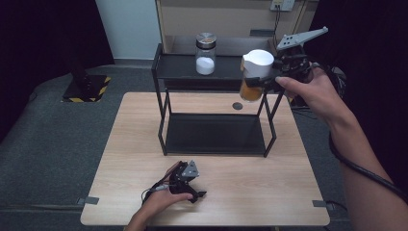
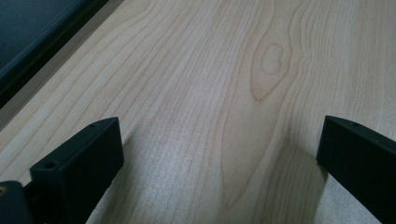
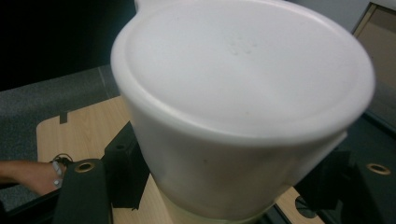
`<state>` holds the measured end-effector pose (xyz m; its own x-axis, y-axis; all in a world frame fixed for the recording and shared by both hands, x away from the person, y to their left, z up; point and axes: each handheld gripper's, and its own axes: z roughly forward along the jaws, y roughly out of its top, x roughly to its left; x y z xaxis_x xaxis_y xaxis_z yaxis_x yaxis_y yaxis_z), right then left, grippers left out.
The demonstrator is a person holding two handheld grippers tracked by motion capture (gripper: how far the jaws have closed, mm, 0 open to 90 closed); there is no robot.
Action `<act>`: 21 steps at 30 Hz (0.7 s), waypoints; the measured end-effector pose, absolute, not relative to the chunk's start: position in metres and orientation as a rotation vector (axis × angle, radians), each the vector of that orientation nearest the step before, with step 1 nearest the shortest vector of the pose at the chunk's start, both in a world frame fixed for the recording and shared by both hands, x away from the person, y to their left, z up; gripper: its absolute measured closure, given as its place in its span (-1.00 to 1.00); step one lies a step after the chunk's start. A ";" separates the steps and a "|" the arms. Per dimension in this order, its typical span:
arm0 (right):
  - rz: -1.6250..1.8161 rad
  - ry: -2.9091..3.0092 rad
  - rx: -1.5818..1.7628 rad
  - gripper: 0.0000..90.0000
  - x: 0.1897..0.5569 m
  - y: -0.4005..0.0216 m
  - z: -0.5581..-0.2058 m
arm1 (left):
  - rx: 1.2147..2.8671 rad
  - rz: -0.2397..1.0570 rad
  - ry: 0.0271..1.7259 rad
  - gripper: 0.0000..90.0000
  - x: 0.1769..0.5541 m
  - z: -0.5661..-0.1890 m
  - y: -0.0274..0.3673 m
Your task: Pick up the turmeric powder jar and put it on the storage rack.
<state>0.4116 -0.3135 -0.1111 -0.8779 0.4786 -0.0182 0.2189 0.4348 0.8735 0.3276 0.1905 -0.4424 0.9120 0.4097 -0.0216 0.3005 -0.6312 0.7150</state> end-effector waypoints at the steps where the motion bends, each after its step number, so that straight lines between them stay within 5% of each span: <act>1: 1.418 2.425 0.605 -0.30 0.413 -0.313 -0.109 | 2.297 0.185 0.504 -1.00 0.327 -0.442 0.190; 21: 1.387 2.377 0.654 -0.30 0.447 -0.294 -0.088 | 2.301 0.188 0.506 -1.00 0.327 -0.442 0.190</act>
